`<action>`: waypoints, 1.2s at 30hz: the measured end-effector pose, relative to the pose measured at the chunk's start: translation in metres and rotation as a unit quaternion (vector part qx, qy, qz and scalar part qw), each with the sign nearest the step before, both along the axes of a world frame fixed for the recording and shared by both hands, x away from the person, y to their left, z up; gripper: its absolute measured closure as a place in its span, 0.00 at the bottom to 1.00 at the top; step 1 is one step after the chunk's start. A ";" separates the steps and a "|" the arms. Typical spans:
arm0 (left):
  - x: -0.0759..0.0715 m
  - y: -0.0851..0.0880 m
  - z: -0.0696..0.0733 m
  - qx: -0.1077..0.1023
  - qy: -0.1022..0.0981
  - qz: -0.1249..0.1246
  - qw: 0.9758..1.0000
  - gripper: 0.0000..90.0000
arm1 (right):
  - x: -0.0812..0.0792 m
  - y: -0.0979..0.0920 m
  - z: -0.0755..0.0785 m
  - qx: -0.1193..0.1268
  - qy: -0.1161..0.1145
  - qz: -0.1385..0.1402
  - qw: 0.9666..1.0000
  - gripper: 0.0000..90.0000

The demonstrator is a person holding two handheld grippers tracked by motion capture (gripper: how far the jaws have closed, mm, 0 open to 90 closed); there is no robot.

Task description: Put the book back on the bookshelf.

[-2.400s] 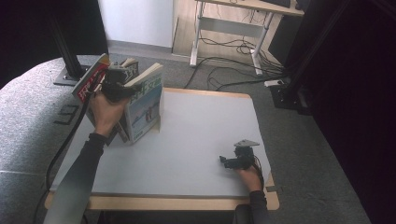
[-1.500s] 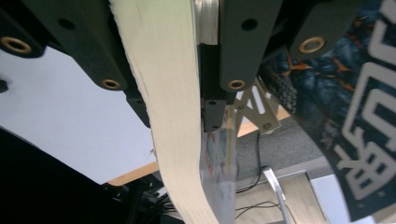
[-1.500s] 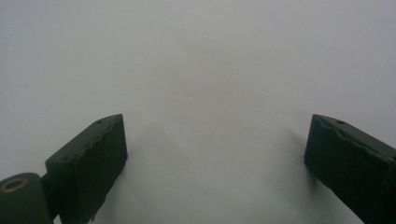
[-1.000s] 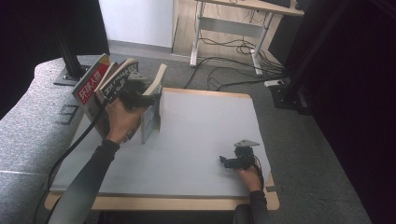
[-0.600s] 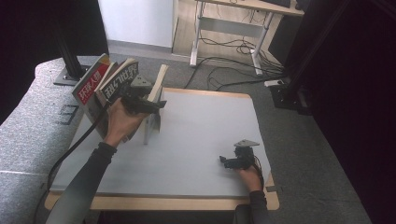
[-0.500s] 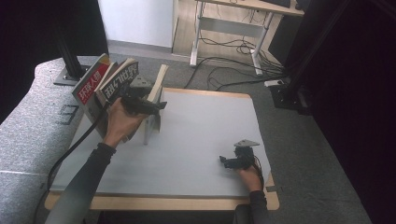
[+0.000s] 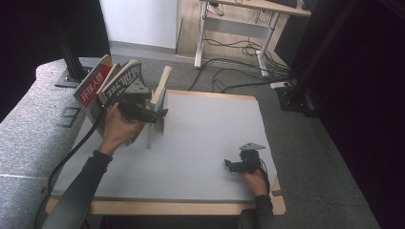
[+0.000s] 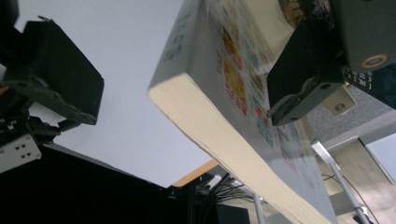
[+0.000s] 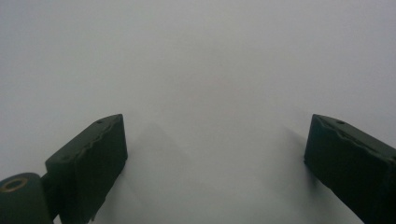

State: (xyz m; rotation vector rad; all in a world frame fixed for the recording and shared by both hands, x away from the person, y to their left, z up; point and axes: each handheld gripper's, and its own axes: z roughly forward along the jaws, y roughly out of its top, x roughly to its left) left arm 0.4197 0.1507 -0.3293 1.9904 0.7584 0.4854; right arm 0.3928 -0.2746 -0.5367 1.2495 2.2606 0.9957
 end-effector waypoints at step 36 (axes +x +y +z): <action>-0.033 0.033 -0.036 -0.014 0.009 -0.025 1.000 0.02 | 0.000 0.000 0.000 -0.001 0.000 0.000 1.000 0.06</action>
